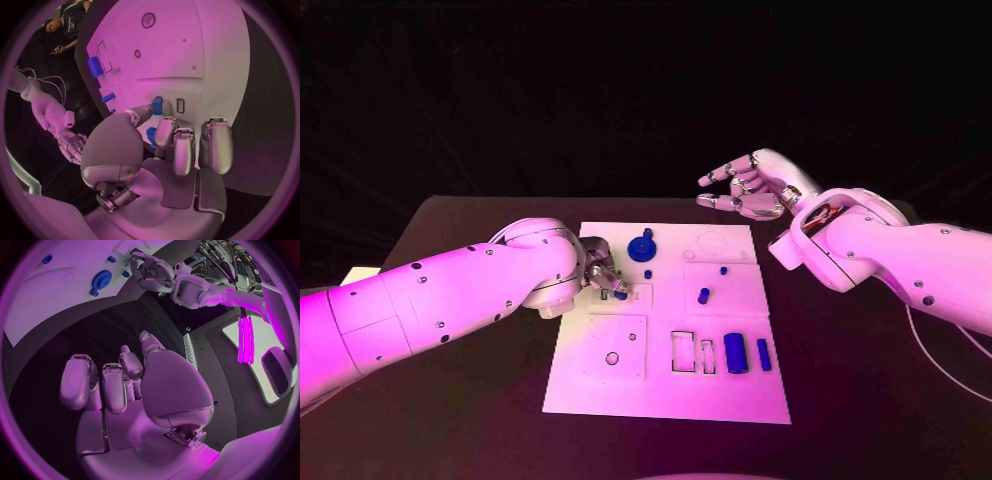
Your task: Assemble the parts on the task board
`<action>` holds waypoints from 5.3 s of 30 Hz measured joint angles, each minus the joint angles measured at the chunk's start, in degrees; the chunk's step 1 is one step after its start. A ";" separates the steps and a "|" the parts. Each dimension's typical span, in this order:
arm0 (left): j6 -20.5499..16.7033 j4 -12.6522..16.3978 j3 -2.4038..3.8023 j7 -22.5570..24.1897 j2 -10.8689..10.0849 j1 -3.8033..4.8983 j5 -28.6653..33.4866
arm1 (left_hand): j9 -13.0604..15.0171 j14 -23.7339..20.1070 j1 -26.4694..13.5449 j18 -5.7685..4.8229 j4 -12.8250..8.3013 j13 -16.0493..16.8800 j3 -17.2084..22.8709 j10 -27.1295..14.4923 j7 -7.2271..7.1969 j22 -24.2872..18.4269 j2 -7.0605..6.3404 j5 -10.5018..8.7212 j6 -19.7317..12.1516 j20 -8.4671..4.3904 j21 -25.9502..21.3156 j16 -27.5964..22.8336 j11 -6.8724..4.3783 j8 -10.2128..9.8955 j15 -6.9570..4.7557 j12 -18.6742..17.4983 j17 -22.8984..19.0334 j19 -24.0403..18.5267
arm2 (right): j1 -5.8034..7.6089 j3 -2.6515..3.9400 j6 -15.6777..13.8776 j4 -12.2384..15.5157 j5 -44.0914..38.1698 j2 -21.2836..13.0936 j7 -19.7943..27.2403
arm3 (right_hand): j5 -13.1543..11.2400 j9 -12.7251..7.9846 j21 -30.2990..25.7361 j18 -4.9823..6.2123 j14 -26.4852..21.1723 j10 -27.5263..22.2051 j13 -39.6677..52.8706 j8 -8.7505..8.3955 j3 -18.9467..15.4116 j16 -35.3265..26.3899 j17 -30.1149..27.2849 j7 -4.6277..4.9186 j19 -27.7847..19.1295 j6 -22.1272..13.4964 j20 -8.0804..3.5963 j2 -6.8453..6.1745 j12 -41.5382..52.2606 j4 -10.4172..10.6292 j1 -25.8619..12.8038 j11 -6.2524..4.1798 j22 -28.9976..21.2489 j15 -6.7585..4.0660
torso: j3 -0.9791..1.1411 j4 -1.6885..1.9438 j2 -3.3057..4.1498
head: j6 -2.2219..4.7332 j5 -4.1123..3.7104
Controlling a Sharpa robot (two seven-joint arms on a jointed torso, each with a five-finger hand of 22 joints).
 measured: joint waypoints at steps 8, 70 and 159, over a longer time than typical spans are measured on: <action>0.80 -0.30 0.02 -0.06 0.29 0.13 -0.41 | 0.00 0.08 -0.07 0.00 -0.35 0.35 -0.13 0.36 -0.30 0.00 -0.07 0.00 0.30 -0.03 0.00 0.00 -0.36 -0.22 -0.07 0.43 0.00 0.03 | 0.02 0.00 0.07 0.23 0.00 -0.09 -0.04 | 0.00 0.00 0.00 0.00 0.00 0.00 0.00 0.00 0.00 0.00 0.00 0.00 0.00 0.00 0.00 0.00 0.00 0.00 0.00 0.00 0.00 0.00 | -0.02 -0.02 0.01 | -0.21 -0.03; -1.10 1.73 2.42 -0.03 -4.13 0.92 0.49 | -1.59 0.00 -6.62 0.01 10.20 -2.08 -35.58 -1.00 -0.39 0.00 2.14 -7.60 2.63 -0.22 -2.89 0.00 0.12 -2.24 -0.55 -1.55 0.02 -0.20 | -0.06 -0.01 1.04 -1.17 0.14 0.06 -0.05 | -1.90 0.27 -0.70 0.90 0.00 -0.41 -0.60 0.00 -4.98 -0.67 0.01 0.00 0.00 0.00 0.00 1.13 -0.22 4.03 -3.10 0.01 -0.87 0.00 | -0.15 0.04 -0.02 | -0.20 -0.86; 9.52 -22.86 1.07 3.46 8.29 4.43 2.74 | -8.92 -0.05 6.58 0.88 9.28 -8.70 -37.03 -5.99 0.66 0.02 10.30 -5.00 0.99 0.78 -6.29 0.00 1.23 -5.67 0.86 -7.32 0.03 -2.03 | -1.28 -0.14 1.88 -3.32 0.69 2.20 0.16 | -0.11 0.38 -0.90 0.88 0.00 -0.40 -0.66 0.00 -5.76 -0.67 0.02 0.00 -0.21 0.00 -0.21 1.96 -0.44 4.03 -2.25 0.01 -0.95 0.00 | -0.03 0.40 -0.12 | 0.02 -0.19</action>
